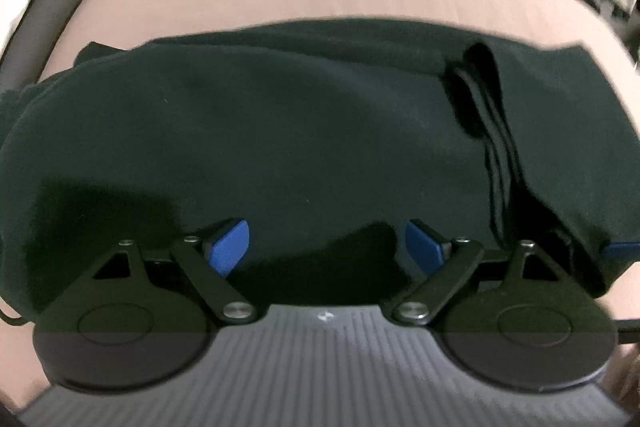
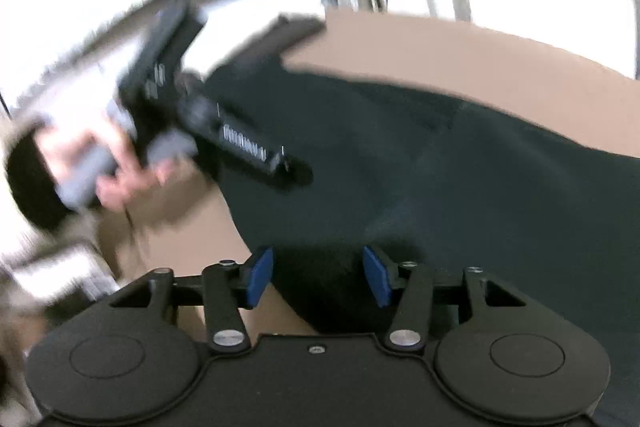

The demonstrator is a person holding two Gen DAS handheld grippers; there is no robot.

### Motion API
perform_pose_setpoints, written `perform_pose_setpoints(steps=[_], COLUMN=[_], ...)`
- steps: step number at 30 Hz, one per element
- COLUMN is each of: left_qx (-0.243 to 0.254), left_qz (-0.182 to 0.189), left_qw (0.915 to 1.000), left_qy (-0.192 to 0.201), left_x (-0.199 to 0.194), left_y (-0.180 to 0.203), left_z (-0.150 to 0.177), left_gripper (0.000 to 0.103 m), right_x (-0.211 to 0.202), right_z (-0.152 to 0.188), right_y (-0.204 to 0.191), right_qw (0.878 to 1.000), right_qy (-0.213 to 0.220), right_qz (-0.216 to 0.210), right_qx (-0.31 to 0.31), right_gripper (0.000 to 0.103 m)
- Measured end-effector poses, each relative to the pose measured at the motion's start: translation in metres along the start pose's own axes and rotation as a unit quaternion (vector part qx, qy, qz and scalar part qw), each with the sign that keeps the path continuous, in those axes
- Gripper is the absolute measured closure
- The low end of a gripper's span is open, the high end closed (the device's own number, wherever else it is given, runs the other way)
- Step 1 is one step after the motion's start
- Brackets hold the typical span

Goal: Fold clothes

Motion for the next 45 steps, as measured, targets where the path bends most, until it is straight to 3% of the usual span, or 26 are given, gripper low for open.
perform_pose_setpoints(steps=[3,5,8,10,12,14,16,19,22,25,27,29,31,34,36,37,38,39,40,41,43,45], left_qx=[-0.016,-0.023,0.032,0.029,-0.007,-0.08,-0.155,-0.27,-0.287,-0.212,-0.135,-0.049,0.063,0.213,0.242,0.229,0.197,0.162,0.141,0.121,0.127,0.118], left_qz=[-0.006,-0.012,-0.043,-0.051,-0.049,-0.06,-0.073,-0.07,-0.059,-0.054,-0.03,-0.009,0.006,0.007,0.0,0.004,0.026,0.05,0.07,0.088,0.092,0.112], left_qw=[0.9998,0.9997,0.9982,0.998,0.9988,0.9947,0.9844,0.9597,0.9549,0.9728,0.987,0.9952,0.9938,0.9719,0.9655,0.969,0.9771,0.9838,0.9869,0.9886,0.9877,0.9867], left_qy=[0.005,-0.006,-0.026,-0.021,0.007,0.025,0.041,0.03,0.049,0.076,0.081,0.084,0.091,0.099,0.097,0.091,0.075,0.057,0.035,0.014,0.0,-0.002], left_x=[0.002,0.011,0.024,0.009,-0.019,-0.04,-0.061,-0.062,-0.068,-0.077,-0.075,-0.072,-0.066,-0.045,-0.02,-0.008,0.002,0.011,0.02,0.03,0.039,0.04], left_y=[-0.007,-0.008,0.005,0.0,-0.02,-0.058,-0.098,-0.15,-0.151,-0.119,-0.084,-0.049,-0.012,0.021,0.024,0.019,0.008,-0.003,-0.014,-0.025,-0.041,-0.049], left_z=[0.0,0.006,0.011,0.011,0.006,0.014,0.022,0.042,0.038,0.015,-0.007,-0.03,-0.05,-0.074,-0.082,-0.085,-0.082,-0.078,-0.072,-0.065,-0.06,-0.064], left_gripper=[0.017,0.014,0.012,0.013,0.012,0.008,0.004,0.007,0.006,0.007,0.007,0.007,0.007,0.007,0.01,0.017,0.022,0.035,0.041,0.043,0.044,0.044], right_x=[-0.017,-0.015,-0.005,0.006,0.006,-0.006,-0.018,-0.03,-0.025,-0.03,-0.036,-0.041,-0.042,-0.017,0.005,0.027,0.048,0.069,0.091,0.112,0.148,0.178], right_z=[-0.008,-0.007,0.0,0.01,0.013,0.009,0.005,0.001,0.0,-0.008,-0.017,-0.035,-0.057,-0.095,-0.118,-0.124,-0.128,-0.129,-0.128,-0.128,-0.128,-0.128], right_y=[0.018,0.029,0.043,0.05,0.053,0.047,0.043,0.044,0.044,0.047,0.055,0.058,0.057,0.049,0.043,0.038,0.033,0.029,0.027,0.028,0.034,0.044], right_qw=[0.996,0.993,0.994,0.993,0.991,0.992,0.992,0.989,0.99,0.988,0.986,0.987,0.991,0.992,0.984,0.977,0.971,0.967,0.962,0.956,0.948,0.948], right_qy=[0.045,0.053,0.025,0.002,0.003,0.027,0.05,0.072,0.057,0.059,0.07,0.072,0.064,0.022,-0.012,-0.038,-0.061,-0.083,-0.101,-0.114,-0.133,-0.15], right_qz=[-0.025,-0.016,0.008,0.032,0.053,0.059,0.062,0.058,0.087,0.119,0.116,0.108,0.104,0.115,0.121,0.124,0.12,0.108,0.102,0.104,0.119,0.118], right_qx=[0.066,0.1,0.109,0.115,0.12,0.108,0.102,0.114,0.098,0.082,0.101,0.09,0.056,-0.057,-0.131,-0.167,-0.196,-0.216,-0.234,-0.249,-0.263,-0.256], right_gripper=[0.046,0.045,0.044,0.044,0.044,0.044,0.044,0.044,0.044,0.044,0.044,0.044,0.044,0.044,0.044,0.044,0.044,0.045,0.045,0.045,0.045,0.045])
Point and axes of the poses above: each gripper's, at about its wrist camera, not at the fingertips, and x roughly the way its jaws point, y to its right, z to its underside, the point moved 5 cm from there along x, roughly the way its jaws point, and after that the axes turned 4 degrees about z, right-handed, at the moved point
